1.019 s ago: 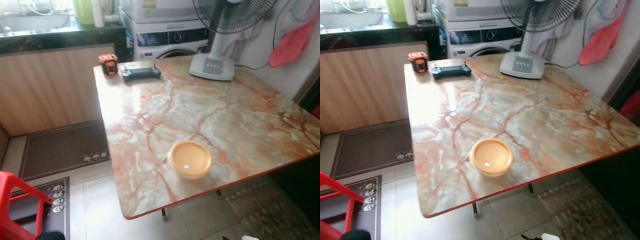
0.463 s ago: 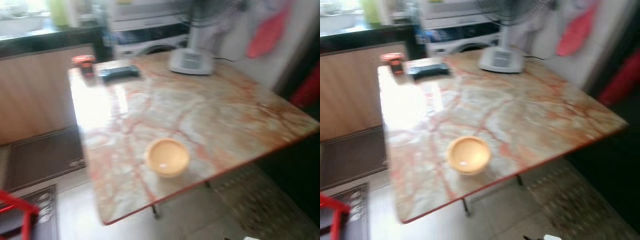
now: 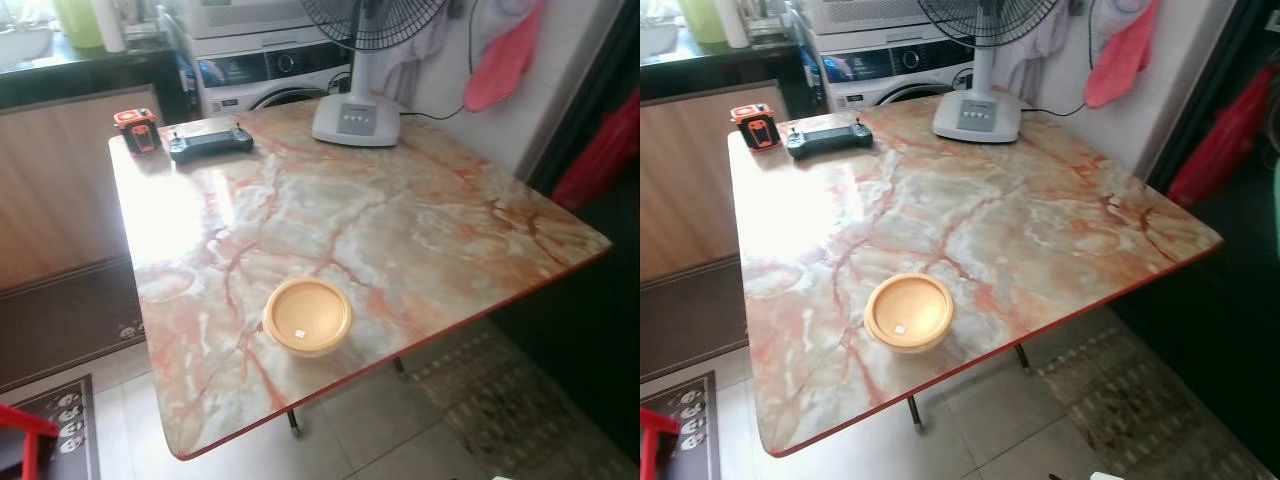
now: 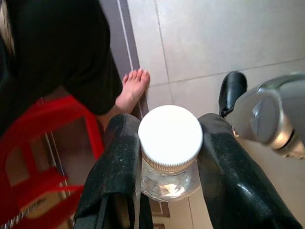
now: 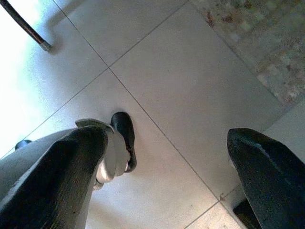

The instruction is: Restocking fridge

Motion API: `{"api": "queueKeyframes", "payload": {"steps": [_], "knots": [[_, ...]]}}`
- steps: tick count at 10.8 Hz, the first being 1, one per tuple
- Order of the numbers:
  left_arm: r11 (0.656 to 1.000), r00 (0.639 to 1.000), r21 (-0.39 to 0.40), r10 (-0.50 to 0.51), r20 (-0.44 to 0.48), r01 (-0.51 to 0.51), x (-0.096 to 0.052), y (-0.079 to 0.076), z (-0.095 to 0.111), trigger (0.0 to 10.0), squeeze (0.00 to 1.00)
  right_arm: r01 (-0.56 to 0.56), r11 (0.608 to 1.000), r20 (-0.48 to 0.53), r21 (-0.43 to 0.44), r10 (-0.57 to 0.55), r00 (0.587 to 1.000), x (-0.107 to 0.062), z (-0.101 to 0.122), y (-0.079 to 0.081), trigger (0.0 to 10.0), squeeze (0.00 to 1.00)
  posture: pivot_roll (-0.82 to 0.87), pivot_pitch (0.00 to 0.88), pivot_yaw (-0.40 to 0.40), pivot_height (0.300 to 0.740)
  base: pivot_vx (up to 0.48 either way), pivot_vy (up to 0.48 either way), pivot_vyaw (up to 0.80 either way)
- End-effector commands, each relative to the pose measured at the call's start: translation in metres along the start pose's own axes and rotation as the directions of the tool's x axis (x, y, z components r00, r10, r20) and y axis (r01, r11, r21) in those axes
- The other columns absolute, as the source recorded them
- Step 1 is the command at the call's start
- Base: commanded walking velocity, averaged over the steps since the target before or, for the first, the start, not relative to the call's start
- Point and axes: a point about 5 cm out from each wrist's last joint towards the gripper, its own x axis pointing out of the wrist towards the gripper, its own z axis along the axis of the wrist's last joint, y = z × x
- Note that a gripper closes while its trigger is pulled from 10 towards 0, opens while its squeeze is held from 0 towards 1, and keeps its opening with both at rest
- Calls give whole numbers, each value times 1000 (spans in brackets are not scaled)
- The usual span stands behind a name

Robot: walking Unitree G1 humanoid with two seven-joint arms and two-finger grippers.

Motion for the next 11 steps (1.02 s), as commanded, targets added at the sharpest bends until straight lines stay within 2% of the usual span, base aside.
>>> {"api": "queueKeyframes", "payload": {"steps": [1,11], "knots": [[1000,1000,-14,-3,-11,3,0,-1,-3,10000,0,3,1000,8,4,-3,1000,0,2,-1,10000,0,80,0,-24,740,0,0,0],[999,1000,-30,-12,18,13,0,-14,9,10000,0,10,1000,12,9,-10,1000,0,3,-3,10000,0,69,0,-27,740,-283,0,0]]}}
